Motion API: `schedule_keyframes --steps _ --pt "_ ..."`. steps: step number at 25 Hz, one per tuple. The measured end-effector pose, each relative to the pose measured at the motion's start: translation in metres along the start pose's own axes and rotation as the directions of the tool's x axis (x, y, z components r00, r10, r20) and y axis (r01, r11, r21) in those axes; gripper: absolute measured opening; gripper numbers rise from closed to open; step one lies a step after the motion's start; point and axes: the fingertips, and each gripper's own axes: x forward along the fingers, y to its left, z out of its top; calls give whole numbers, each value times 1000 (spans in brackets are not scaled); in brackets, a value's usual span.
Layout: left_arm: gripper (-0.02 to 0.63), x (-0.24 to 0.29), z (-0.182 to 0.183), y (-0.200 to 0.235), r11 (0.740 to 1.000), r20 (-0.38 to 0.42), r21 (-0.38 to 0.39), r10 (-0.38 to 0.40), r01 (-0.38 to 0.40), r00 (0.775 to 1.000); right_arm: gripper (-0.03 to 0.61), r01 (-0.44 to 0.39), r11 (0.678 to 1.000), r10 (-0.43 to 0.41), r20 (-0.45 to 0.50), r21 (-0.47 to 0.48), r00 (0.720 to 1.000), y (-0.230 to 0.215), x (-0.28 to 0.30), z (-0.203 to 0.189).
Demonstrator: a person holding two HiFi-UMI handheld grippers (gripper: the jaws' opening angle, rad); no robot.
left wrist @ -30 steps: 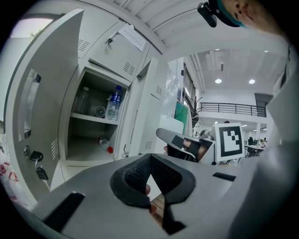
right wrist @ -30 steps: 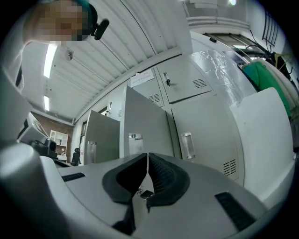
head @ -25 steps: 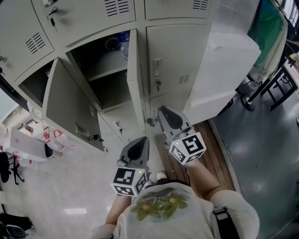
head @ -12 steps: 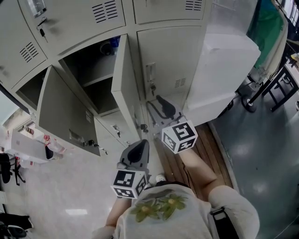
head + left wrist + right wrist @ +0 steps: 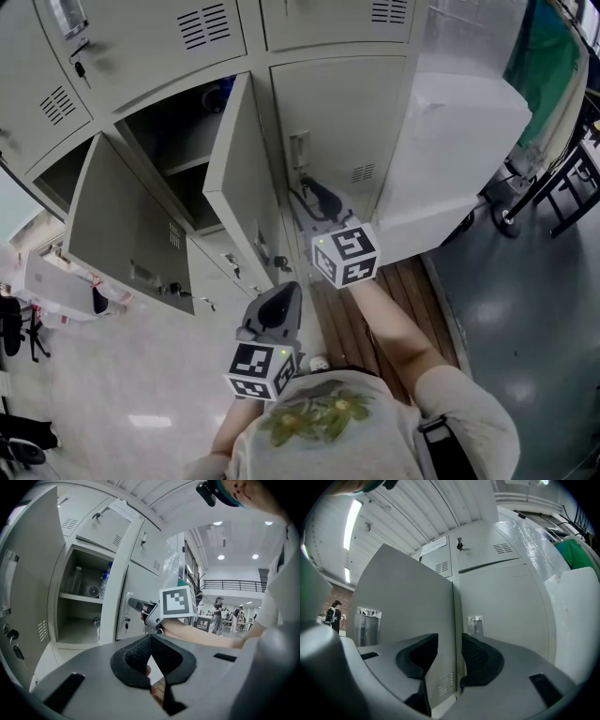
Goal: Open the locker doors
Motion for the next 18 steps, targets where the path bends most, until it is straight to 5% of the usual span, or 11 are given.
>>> schedule_keyframes --steps 18 --pt "29 15 -2 8 997 24 1 73 -73 997 187 -6 999 4 -66 -37 998 -33 52 -26"
